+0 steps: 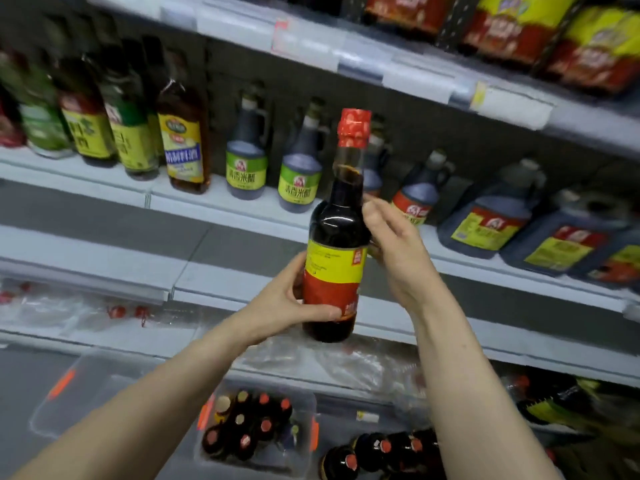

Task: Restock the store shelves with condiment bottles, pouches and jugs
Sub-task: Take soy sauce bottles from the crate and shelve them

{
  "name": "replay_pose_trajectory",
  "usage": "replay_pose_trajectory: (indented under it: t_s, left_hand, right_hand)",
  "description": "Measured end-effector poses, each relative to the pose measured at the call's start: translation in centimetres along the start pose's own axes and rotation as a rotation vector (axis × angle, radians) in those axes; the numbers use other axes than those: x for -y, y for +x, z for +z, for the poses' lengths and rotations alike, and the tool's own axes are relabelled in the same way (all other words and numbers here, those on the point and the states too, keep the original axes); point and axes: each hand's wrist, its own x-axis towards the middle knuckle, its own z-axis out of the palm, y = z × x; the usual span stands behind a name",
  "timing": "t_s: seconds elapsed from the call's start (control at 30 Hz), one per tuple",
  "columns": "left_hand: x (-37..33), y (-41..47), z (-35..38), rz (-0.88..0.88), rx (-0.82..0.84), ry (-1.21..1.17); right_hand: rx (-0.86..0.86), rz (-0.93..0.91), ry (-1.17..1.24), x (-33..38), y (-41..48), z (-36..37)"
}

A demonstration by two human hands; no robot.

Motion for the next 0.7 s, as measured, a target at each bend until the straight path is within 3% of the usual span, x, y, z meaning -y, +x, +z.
replay_pose_trajectory:
  t_s: [0.13, 0.27, 0.43, 0.7]
  left_hand:
    - [-5.2, 2.2, -0.9, 0.076, 0.069, -0.062]
    - [-10.9, 4.5, -2.6, 0.187, 0.136, -0.02]
    - [-16.9, 6.5, -3.9, 0.276, 0.209, 0.051]
    - [-23.1, 9.7, -4.8, 0.366, 0.166, 0.129]
  right_hand:
    - [0.127, 0.046, 0.02, 1.7, -0.4, -1.6]
    - [0.145, -0.076, -0.056, 6.0, 0.8, -2.2]
    - [0.037, -0.206, -0.041, 11.3, 2.1, -2.1]
    - [-0.099, -0.358, -0.056, 17.5, 5.9, -1.5]
